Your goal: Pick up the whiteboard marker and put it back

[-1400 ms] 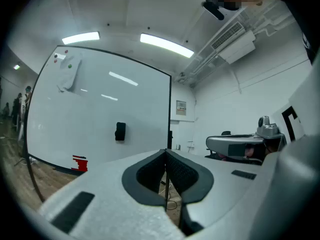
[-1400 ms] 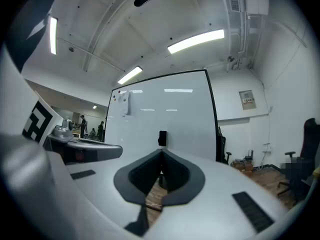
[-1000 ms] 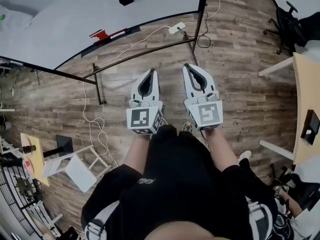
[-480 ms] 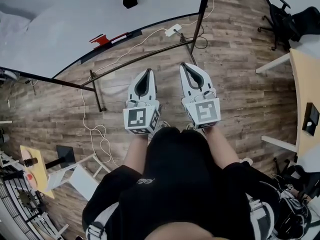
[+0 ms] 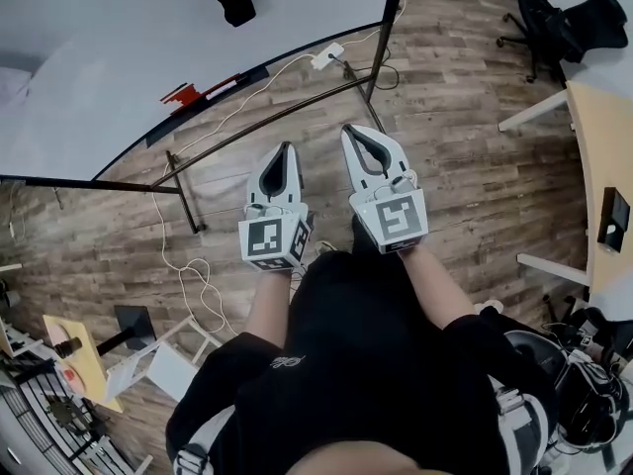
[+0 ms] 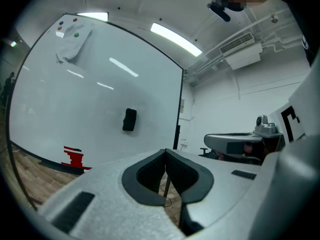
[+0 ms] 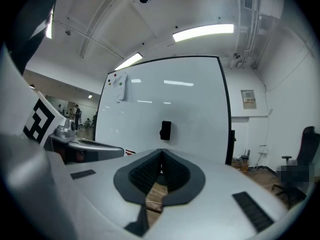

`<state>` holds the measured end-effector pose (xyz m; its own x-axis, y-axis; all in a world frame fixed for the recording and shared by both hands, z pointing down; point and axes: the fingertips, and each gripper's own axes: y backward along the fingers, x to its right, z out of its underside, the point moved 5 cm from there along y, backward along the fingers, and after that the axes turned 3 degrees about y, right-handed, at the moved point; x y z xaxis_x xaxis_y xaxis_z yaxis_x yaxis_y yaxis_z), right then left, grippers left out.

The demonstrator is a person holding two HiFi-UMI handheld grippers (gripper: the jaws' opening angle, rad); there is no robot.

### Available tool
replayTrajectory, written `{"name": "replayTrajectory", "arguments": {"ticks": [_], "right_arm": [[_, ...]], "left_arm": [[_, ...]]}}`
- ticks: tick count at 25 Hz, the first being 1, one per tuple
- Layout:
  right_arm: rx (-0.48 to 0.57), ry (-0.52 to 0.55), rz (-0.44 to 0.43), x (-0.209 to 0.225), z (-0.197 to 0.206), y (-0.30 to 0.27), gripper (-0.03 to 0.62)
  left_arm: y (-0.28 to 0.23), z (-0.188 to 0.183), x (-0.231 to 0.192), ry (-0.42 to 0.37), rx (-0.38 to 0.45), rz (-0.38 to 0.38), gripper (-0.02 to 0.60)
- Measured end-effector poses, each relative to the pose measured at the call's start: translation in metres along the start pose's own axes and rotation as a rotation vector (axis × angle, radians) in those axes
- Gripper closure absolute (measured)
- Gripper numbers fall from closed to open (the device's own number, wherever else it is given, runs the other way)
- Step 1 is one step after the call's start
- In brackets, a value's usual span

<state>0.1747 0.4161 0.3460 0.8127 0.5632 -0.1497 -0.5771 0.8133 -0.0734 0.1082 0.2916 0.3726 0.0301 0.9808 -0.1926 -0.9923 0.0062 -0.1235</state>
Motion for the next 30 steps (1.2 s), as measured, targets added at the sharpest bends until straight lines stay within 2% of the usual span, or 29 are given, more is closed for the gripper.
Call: {"name": "replayTrajectory", "arguments": {"ticks": [3,7,12,16,20,25,30], "right_arm": [[0.001,0.005,-0.037,0.014,0.006,-0.019,0.591],[-0.007,0.009,-0.128,0.033,0.015,-0.063,0.591],[-0.037,-0.006,-0.25,0.058,0.02,-0.126,0.591],[-0.055,0.002,-0.361,0.06,0.029,-0.166,0.591],[-0.084,0.044,-0.505,0.04,0.042,-0.195,0.591],[-0.127,0.104,-0.696,-0.006,0.056,-0.225,0.591],[-0.139,0.187,-0.803,-0.067,0.063,-0.245,0.591]], "left_arm": [[-0.02,0.0,-0.004,-0.004,0.002,-0.034,0.574],[-0.056,-0.004,-0.022,-0.007,0.0,-0.11,0.574],[-0.097,-0.011,-0.046,-0.002,-0.014,-0.224,0.574],[-0.112,-0.009,-0.062,0.007,-0.033,-0.323,0.574],[-0.108,0.001,-0.08,0.042,-0.042,-0.448,0.574],[-0.075,0.017,-0.105,0.102,-0.046,-0.638,0.574],[-0.036,0.03,-0.141,0.161,-0.036,-0.734,0.574]]}}
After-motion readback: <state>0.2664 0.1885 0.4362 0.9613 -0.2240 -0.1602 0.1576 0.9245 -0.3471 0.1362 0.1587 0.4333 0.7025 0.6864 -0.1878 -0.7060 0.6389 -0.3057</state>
